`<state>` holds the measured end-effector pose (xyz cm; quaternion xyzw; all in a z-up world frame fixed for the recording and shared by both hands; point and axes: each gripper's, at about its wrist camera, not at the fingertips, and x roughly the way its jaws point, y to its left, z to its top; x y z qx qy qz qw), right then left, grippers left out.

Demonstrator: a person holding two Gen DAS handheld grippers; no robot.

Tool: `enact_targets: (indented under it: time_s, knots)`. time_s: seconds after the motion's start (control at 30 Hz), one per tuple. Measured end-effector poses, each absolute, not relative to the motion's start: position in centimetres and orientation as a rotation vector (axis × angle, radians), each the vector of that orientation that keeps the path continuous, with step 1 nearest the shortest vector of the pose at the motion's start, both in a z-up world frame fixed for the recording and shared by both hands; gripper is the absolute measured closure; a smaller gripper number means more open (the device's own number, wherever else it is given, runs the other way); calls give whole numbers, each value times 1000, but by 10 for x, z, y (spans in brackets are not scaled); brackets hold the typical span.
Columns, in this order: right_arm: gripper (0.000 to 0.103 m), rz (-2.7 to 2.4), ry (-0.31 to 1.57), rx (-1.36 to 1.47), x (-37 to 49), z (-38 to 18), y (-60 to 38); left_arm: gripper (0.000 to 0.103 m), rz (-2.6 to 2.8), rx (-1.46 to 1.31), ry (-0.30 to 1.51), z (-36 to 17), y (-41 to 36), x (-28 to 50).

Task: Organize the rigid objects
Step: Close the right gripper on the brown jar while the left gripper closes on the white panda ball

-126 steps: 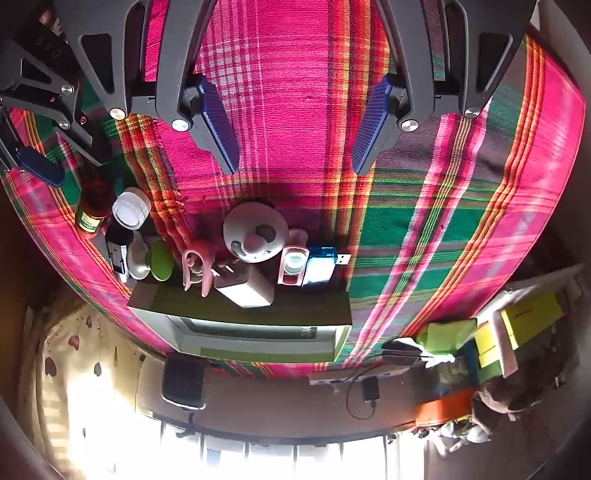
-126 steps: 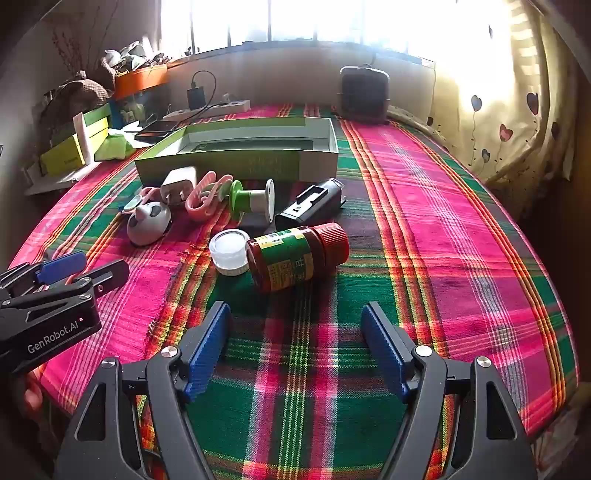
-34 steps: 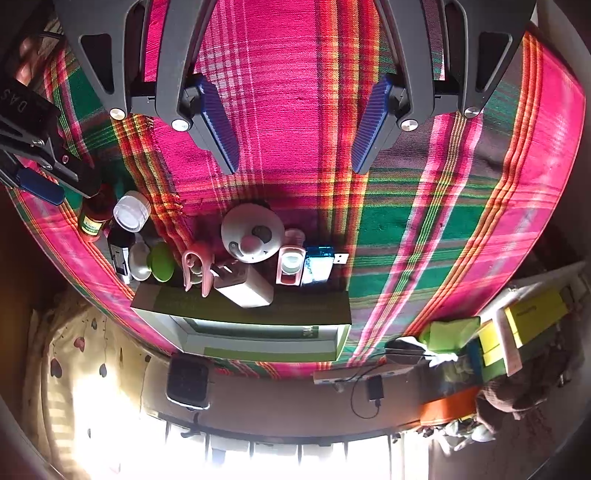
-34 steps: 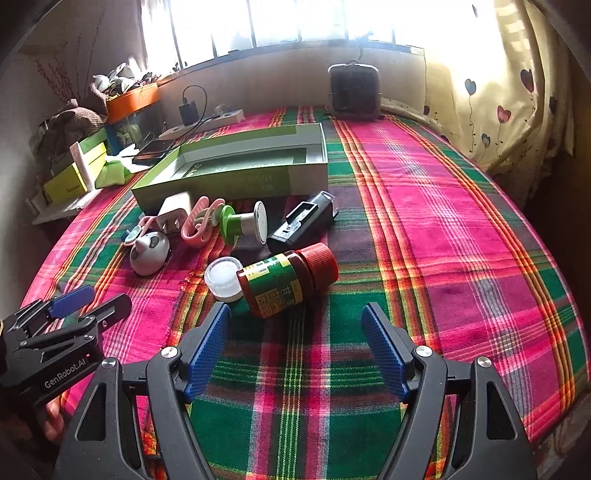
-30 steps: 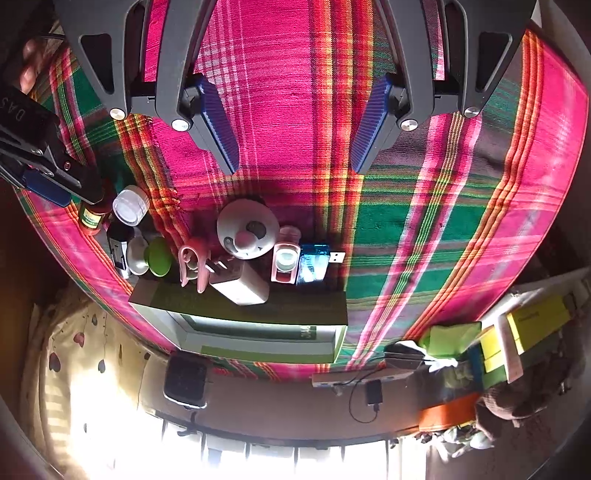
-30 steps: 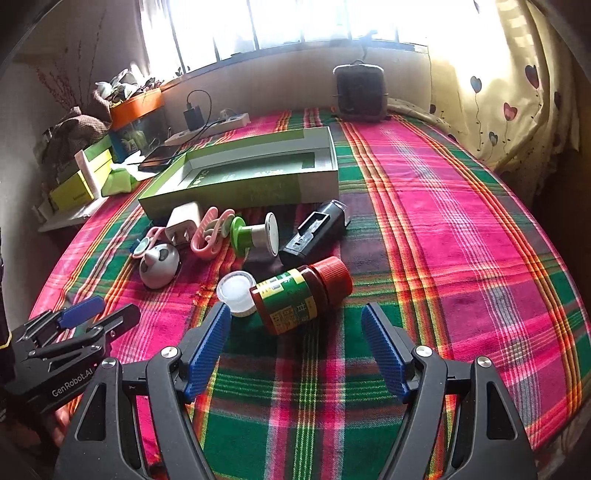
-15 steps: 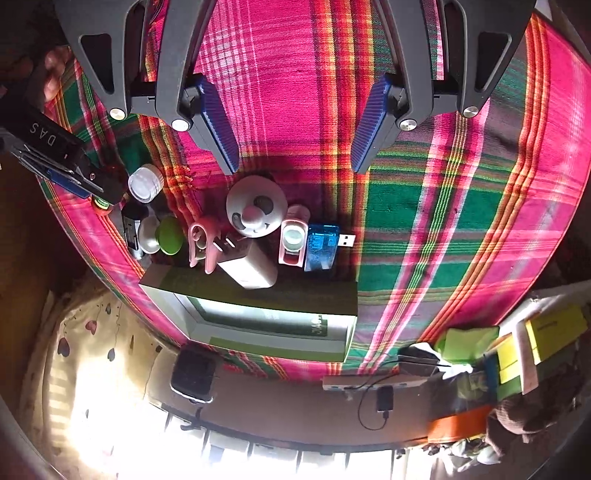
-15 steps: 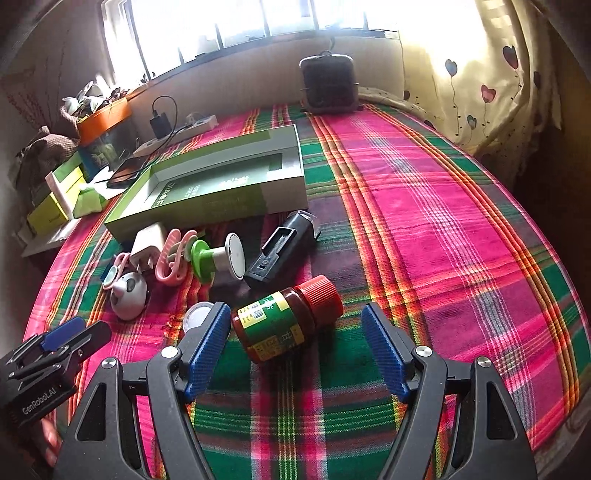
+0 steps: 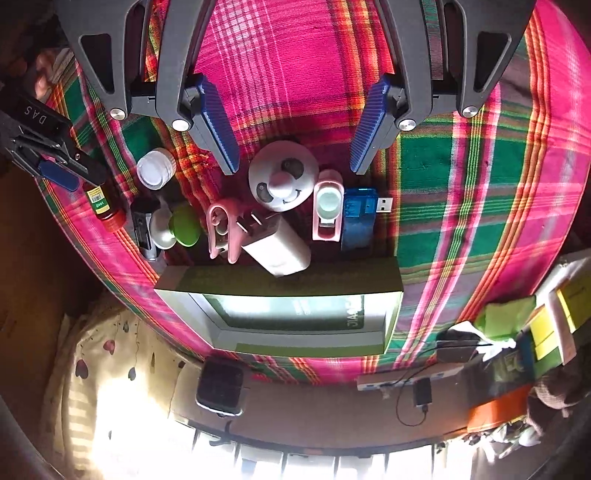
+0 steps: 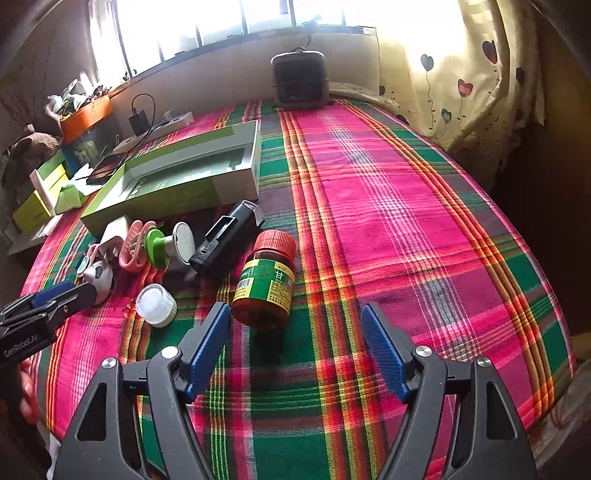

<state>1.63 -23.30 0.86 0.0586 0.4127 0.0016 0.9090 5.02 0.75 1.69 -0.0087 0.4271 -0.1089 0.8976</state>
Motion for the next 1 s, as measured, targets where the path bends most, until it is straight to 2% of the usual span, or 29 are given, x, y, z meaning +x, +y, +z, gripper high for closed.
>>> enact_targets:
  time_s: [0.43,0.53,0.73,0.87,1.0]
  knots:
    - [29,23,861,61,40,3,-231,41,-216,-42,914,9,10,71]
    - [32,25,861,55,44,3,-231,41,-216,-50,909,9,9,73]
    - [42,25,855,46,48,3,-233,47,-209,-76,898,9,11,76]
    - [53,14,843,44,46,3,-235,59,-217,-79,894,9,9,75]
    - [64,4,834,40,44,3,-237,61,-221,-85,894,9,8,74]
